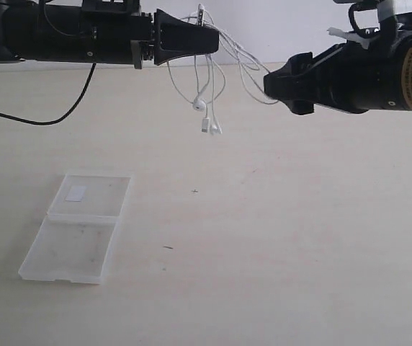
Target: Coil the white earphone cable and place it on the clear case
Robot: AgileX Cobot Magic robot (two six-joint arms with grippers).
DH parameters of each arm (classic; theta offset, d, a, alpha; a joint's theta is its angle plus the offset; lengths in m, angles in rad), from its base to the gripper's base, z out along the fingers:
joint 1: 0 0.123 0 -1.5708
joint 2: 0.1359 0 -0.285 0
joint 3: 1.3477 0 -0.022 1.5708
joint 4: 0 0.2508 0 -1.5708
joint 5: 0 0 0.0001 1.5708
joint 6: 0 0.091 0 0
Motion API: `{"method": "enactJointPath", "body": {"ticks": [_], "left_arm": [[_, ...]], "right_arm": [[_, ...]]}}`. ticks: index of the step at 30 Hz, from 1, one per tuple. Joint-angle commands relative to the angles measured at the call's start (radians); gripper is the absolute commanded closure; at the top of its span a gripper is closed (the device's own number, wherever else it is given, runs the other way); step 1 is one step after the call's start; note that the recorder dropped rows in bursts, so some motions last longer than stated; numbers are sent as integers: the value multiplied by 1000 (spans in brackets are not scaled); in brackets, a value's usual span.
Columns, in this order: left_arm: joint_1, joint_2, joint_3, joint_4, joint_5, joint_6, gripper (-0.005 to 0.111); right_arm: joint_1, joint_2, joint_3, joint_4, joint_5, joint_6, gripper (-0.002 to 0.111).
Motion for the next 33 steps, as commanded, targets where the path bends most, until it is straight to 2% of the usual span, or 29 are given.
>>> {"method": "enactJointPath", "body": {"ticks": [1,7,12,17,20,25,33], "left_arm": [[4,-12,-6,-21,-2,6,107],[3,-12,-6,-3,-2,-1,107],[6,-12,-6,61,-2,-67,107],[23,-14,4,97,-2,-52,107],[51,-26,42,63,-2,-13,107],[109,-67,160,-48,-2,108,107],[122,-143,293,-48,-3,205,107]], "right_arm": [[-4,-5,-40,9,-31,6,37],[-4,-7,-104,-10,-129,6,38],[-4,-7,-104,-10,-131,8,44],[-4,-9,-102,-10,-127,8,47],[-4,-31,-86,-10,-97,6,49],[-4,-87,-31,-10,50,6,51],[-4,-118,16,-10,58,6,52]]}}
